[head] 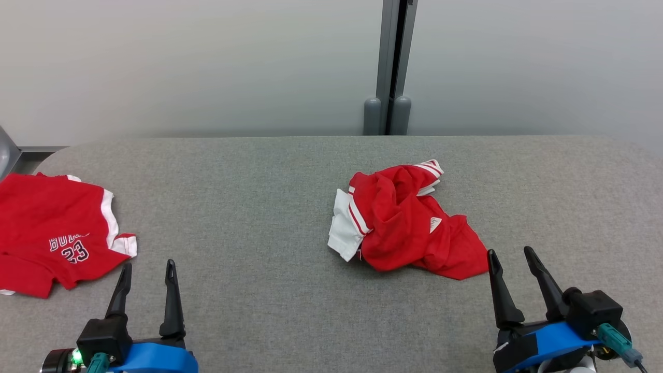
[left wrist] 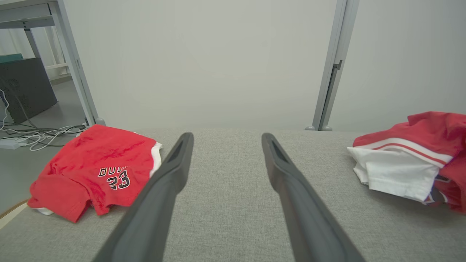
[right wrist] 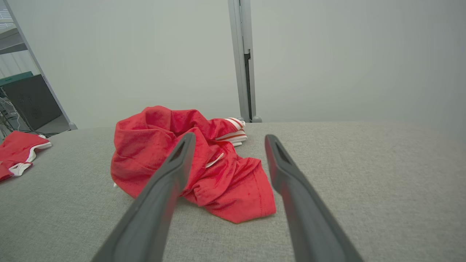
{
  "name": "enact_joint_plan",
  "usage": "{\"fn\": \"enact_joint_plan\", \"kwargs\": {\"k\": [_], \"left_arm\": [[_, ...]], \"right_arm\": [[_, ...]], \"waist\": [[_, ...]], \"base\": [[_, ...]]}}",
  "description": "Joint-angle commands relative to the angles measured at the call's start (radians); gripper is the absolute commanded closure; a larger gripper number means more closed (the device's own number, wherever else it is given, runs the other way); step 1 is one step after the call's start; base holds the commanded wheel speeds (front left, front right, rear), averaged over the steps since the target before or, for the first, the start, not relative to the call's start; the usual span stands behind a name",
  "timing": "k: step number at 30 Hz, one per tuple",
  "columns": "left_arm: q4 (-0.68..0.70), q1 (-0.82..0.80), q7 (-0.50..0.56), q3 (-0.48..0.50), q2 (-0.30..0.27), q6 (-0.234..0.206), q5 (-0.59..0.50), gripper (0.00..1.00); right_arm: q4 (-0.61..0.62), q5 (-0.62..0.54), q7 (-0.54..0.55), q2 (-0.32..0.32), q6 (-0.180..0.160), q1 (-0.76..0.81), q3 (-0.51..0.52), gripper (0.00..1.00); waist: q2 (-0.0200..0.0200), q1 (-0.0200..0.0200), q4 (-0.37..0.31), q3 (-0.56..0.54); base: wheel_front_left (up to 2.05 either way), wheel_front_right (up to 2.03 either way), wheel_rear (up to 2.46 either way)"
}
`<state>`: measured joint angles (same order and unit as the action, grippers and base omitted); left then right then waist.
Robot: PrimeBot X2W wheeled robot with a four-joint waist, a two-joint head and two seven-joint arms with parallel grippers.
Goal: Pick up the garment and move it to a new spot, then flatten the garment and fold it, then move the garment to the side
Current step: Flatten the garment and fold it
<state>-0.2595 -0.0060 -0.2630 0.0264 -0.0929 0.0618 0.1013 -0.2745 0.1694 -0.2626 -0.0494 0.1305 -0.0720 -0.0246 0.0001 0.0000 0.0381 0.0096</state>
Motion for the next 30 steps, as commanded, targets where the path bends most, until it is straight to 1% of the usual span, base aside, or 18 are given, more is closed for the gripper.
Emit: {"fn": "enact_joint_plan", "kwargs": {"k": [1,13,22,26,30], "left_arm": [[-0.003,-0.008,-0.003,0.009,0.0,0.003,-0.005,0.0],[-0.007,-0.01,-0.003,0.019,0.015,0.012,-0.013,0.0],[-0.026,-0.029,-0.003,0.029,0.014,0.024,-0.025,0.0],[-0.058,-0.085,-0.003,-0.013,0.017,0.036,-0.042,0.0],[-0.128,-0.2,-0.003,-0.076,0.009,0.053,-0.055,0.0]], "right_arm": [[-0.002,-0.004,-0.003,-0.002,0.001,0.011,0.001,0.0],[-0.005,-0.005,-0.004,-0.002,0.001,0.01,-0.001,0.0],[-0.008,-0.005,-0.004,-0.002,0.0,0.009,-0.003,0.0],[-0.01,-0.005,-0.004,-0.002,0.001,-0.005,-0.01,0.0],[-0.005,-0.008,-0.004,-0.002,0.001,-0.029,-0.022,0.0]], "waist": [[-0.0001,0.0,0.0,0.0],[-0.0001,0.0,0.002,-0.001],[-0.0001,0.0,0.002,-0.002],[-0.0001,0.0,-0.003,0.008],[-0.0001,0.0,-0.024,0.029]], "base": [[0.0,0.0,0.0],[0.0,0.0,0.0],[0.0,0.0,0.0],[0.0,0.0,0.0],[0.0,0.0,0.0]]}}
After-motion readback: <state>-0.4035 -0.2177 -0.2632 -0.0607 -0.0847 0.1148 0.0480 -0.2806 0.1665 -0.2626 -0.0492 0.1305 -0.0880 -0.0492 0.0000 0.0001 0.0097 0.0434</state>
